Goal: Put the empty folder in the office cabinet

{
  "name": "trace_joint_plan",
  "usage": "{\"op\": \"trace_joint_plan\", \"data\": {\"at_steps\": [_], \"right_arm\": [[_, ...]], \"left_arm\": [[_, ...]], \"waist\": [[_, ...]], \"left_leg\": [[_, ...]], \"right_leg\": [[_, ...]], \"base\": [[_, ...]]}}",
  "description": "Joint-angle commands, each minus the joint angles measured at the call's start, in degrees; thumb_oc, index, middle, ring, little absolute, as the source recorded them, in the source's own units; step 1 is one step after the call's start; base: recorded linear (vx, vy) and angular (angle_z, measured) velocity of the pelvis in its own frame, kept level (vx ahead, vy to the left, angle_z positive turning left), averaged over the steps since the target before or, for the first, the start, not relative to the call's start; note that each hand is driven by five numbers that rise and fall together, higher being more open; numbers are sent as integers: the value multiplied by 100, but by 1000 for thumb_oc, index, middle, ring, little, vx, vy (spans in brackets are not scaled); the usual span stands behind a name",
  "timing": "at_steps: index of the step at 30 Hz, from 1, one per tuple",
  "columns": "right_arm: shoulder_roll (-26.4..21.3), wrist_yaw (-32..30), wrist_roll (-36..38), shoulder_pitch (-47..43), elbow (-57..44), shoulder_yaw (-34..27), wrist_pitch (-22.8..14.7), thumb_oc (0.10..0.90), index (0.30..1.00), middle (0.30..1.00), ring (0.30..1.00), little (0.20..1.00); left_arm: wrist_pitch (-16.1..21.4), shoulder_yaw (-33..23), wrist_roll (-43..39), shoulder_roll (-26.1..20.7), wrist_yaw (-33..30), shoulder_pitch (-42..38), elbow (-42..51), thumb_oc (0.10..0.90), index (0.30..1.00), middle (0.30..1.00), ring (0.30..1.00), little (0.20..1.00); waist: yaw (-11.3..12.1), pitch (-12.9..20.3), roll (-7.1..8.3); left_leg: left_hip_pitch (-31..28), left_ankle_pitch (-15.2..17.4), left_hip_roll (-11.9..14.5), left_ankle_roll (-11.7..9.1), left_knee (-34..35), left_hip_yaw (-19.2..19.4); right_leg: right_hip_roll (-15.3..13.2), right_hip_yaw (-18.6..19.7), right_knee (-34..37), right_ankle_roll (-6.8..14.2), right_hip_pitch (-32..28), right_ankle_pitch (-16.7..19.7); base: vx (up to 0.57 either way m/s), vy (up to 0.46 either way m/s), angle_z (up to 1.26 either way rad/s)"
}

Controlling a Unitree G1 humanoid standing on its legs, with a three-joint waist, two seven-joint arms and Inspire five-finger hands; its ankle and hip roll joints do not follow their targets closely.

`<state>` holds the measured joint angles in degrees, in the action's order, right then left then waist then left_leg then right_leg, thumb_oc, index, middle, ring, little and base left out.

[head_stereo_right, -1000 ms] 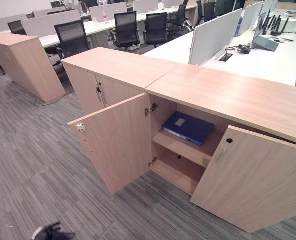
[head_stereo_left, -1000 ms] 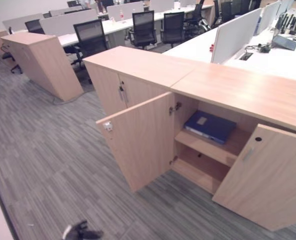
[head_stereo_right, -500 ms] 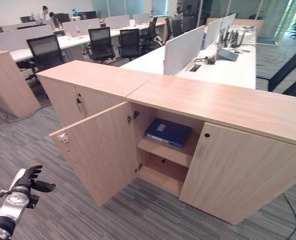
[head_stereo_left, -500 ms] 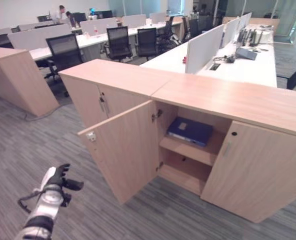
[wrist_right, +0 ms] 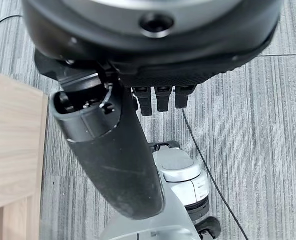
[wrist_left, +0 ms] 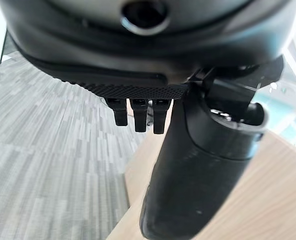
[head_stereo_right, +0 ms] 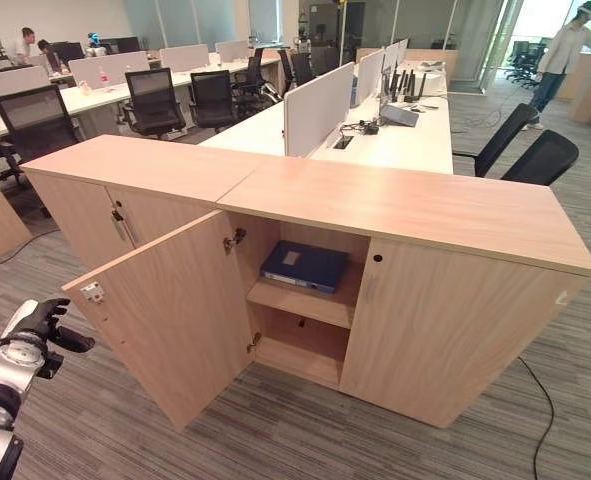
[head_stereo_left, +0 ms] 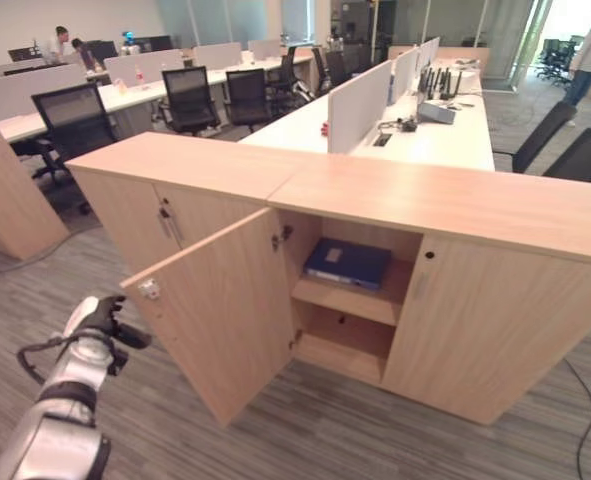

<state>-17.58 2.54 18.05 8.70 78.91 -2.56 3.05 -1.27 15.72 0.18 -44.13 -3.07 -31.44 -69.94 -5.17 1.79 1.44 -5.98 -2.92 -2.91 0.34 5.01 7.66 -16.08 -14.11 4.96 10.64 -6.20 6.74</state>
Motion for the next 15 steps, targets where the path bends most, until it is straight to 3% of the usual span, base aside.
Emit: {"op": "trace_joint_plan", "data": {"at_steps": [1, 5, 10, 15], "right_arm": [[-444, 20, -38, -381, 469, 172, 3, 800, 900, 900, 900, 900], [-474, 49, -40, -443, 535, 183, 39, 800, 900, 900, 900, 900], [-471, 28, -25, -489, 588, 173, 56, 800, 900, 900, 900, 900], [-379, -48, 34, -584, 646, 174, 77, 800, 900, 900, 900, 900]], "left_arm": [[251, -493, -725, -231, 87, -1052, -733, 800, 900, 900, 900, 900], [274, -747, -1627, -77, 354, -1198, -841, 800, 900, 900, 900, 900], [291, -653, -1788, 251, 445, -1290, -683, 800, 900, 900, 900, 900], [336, -518, -2145, 1189, 462, -1007, -41, 800, 900, 900, 900, 900]], "waist": [[72, 172, -282], [12, 196, -265], [-7, 220, -242], [23, 215, -223]], "left_leg": [[-145, 907, -94, 14, -1, 242], [-200, 933, -58, 21, -1, 345], [-192, 933, -64, 35, -1, 387], [-207, 955, -78, 56, -1, 310]], "right_leg": [[-73, -229, 4, 372, 319, -59], [-24, -113, 4, 379, 363, -40], [-17, -66, 4, 379, 413, -18], [-43, -137, 4, 380, 360, -30]], "base": [[6, 15, -18], [9, 5, -17], [0, 0, -7], [-2, 0, 1]]}}
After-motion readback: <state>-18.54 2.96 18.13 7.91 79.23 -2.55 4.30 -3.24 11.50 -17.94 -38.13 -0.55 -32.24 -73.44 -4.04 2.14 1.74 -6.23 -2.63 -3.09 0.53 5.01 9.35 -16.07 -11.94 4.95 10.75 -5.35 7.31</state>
